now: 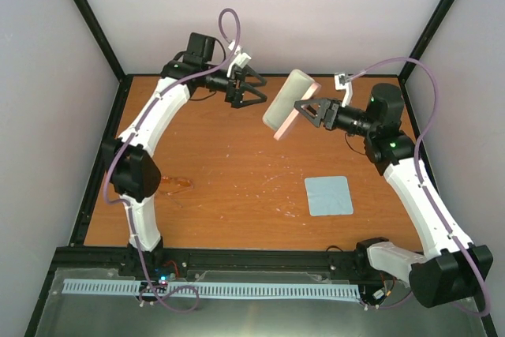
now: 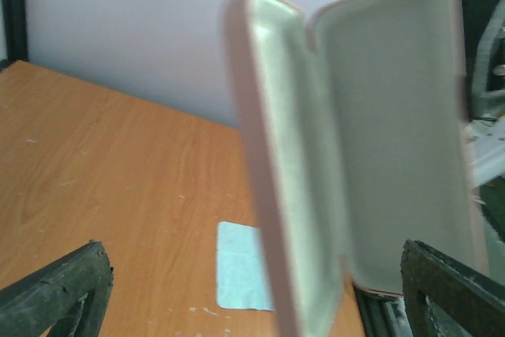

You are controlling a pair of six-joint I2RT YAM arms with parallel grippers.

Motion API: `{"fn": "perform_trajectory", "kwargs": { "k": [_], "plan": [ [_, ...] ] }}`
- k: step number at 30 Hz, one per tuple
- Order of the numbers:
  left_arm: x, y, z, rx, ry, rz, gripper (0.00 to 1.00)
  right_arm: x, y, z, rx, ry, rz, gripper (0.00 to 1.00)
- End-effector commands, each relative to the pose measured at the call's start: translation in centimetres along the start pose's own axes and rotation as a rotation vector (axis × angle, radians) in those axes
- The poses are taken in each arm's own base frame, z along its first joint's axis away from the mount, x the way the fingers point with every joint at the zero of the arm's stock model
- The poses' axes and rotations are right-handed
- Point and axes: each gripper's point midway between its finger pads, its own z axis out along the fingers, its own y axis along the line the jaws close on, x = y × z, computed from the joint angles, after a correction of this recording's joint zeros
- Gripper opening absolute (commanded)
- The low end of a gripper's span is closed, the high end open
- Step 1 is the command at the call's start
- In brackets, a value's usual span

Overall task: Organize the sunglasses
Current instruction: Open the sunglasses case, then place the sunglasses case at the center of the board.

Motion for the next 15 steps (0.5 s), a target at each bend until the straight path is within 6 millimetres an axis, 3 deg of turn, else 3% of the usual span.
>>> {"fn": "perform_trajectory", "kwargs": {
  "k": [1,6,10,15],
  "plan": [
    [0.1,-4.1,-1.3,0.084,-0.010,0.019,0.96,-2.2,0.9,0.6,-0.056,-0.065,-0.051,0.26],
    [2.5,-3.9,-1.0,0.091,0.016,-0.030,0.88,-2.6,1.4,0.7,-0.063,-0.052,-0.061,0.26],
    [3.9,-2.5,-0.4,0.055,0.042,-0.031,0.95,-2.6,1.7,0.5,-0.073,-0.049,-0.056,0.26],
    [5.0,-1.1,0.8,0.052,0.062,-0.041,0.95,-2.4,2.1,0.3,-0.082,-0.042,-0.053,0.27]
  ]
}}
